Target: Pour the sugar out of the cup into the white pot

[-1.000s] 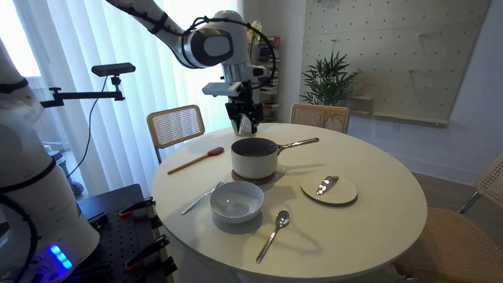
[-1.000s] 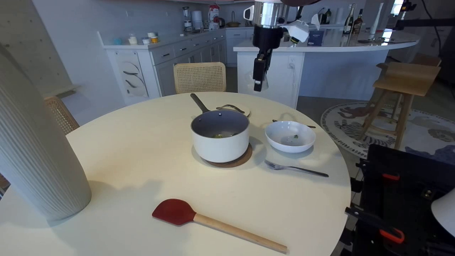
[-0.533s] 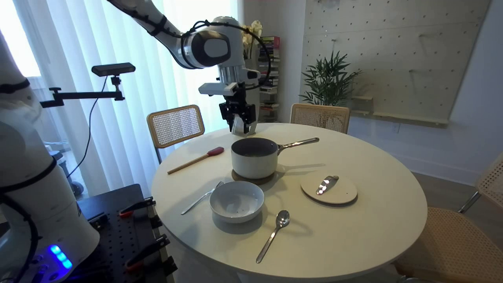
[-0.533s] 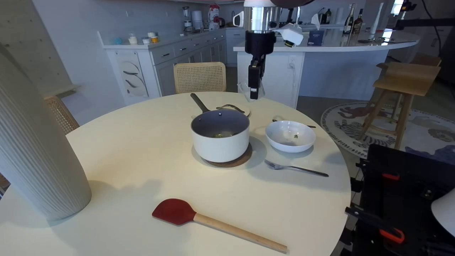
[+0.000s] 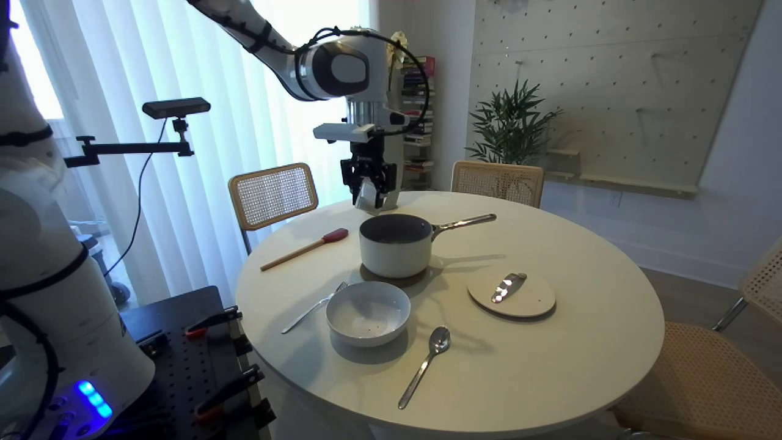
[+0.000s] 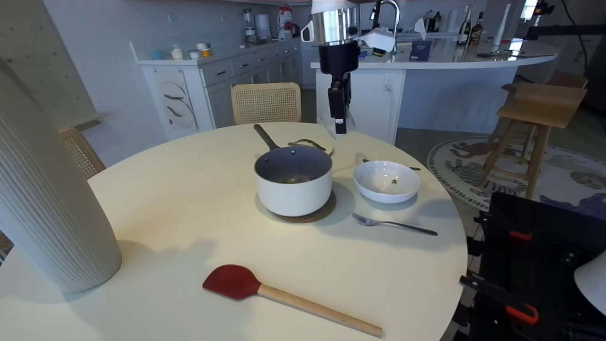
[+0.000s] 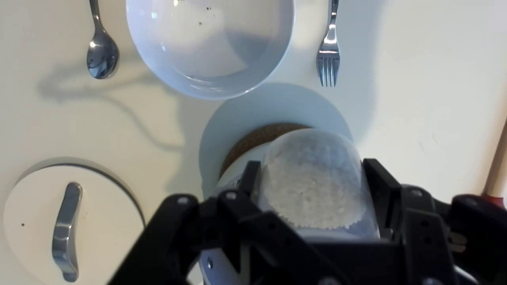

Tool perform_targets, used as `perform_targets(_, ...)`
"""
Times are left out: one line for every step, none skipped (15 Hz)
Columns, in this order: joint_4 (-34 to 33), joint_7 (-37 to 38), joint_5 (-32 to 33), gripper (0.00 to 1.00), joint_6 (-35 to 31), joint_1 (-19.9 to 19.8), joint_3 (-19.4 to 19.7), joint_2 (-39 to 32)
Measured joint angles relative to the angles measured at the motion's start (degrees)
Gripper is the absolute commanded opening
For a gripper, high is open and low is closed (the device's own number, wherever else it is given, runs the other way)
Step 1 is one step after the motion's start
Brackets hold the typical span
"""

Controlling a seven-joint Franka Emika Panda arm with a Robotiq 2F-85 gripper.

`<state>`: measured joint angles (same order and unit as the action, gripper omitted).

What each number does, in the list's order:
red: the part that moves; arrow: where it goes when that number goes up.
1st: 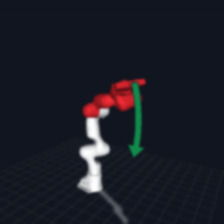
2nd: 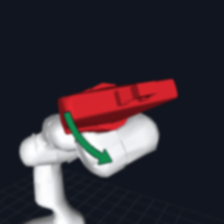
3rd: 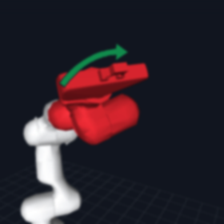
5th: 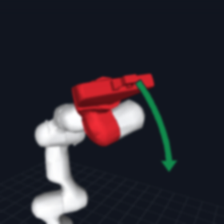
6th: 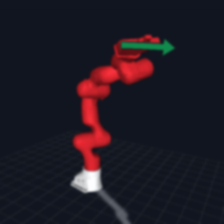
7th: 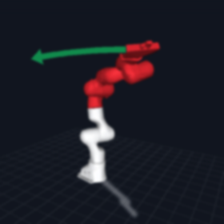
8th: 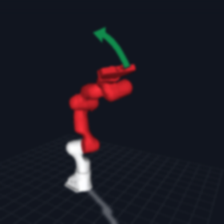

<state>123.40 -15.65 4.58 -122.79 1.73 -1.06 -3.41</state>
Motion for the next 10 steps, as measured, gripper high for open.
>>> perform_targets(-1.07,-0.04,0.01,0.41,1.52,0.06,-0.01,-0.65)
perform_targets(-2.08,-0.06,0.05,0.41,2.87,0.10,-0.02,-1.27)
perform_targets(-3.05,-0.06,0.08,0.41,3.99,0.17,-0.03,-1.85)
perform_targets(-4.02,-0.06,0.14,0.41,4.88,0.25,-0.05,-2.43)
perform_targets(-4.95,-0.06,0.22,0.41,5.41,0.32,-0.11,-3.03)
perform_targets(-5.90,-0.06,0.36,0.41,5.90,0.36,-0.23,-3.66)
perform_targets(-6.81,-0.06,0.54,0.41,6.34,0.37,-0.40,-4.27)
perform_targets(-7.72,-0.06,0.76,0.41,6.95,0.38,-0.62,-4.91)
perform_targets(-8.65,-0.06,0.94,0.41,7.76,0.39,-0.83,-5.62)
perform_targets(-9.59,-0.06,1.13,0.41,8.82,0.40,-1.04,-6.37)
